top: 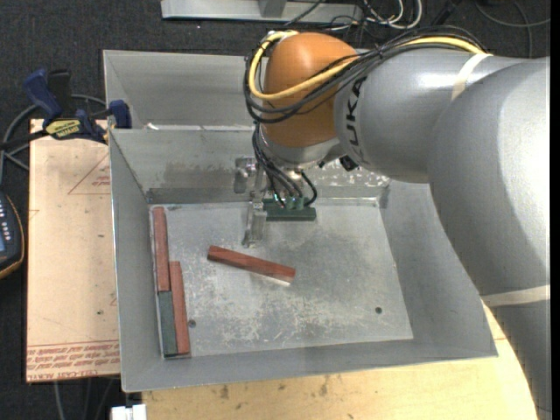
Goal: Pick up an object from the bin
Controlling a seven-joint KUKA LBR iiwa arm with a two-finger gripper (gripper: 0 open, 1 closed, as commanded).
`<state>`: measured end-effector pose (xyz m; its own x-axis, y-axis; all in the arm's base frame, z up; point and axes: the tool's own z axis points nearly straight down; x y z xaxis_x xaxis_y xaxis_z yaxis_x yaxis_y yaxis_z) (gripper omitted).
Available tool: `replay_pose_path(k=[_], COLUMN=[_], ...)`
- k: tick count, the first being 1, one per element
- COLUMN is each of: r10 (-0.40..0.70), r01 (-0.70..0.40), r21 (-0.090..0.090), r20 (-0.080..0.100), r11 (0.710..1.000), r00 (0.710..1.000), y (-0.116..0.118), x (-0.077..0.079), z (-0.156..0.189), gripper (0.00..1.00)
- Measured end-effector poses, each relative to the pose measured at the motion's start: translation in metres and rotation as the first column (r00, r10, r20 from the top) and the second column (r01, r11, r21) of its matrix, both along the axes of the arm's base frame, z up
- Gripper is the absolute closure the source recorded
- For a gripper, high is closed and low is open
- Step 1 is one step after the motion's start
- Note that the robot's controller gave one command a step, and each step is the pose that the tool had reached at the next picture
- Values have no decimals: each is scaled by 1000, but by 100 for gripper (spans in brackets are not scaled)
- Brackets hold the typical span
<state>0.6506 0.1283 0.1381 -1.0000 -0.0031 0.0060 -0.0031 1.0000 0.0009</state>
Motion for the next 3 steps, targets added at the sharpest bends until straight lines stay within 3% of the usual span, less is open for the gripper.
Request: replay_pose_path(k=[1,2,3], r10=[163,162,336], r01=[-163,-162,-336], r21=[0,1,-3], r20=[2,8,18], r11=[987,987,942], r00=[987,987,942], y=[-6,-6,-32], x=[-53,-51,-40], z=[-70,-67,80], gripper=[0,100,100])
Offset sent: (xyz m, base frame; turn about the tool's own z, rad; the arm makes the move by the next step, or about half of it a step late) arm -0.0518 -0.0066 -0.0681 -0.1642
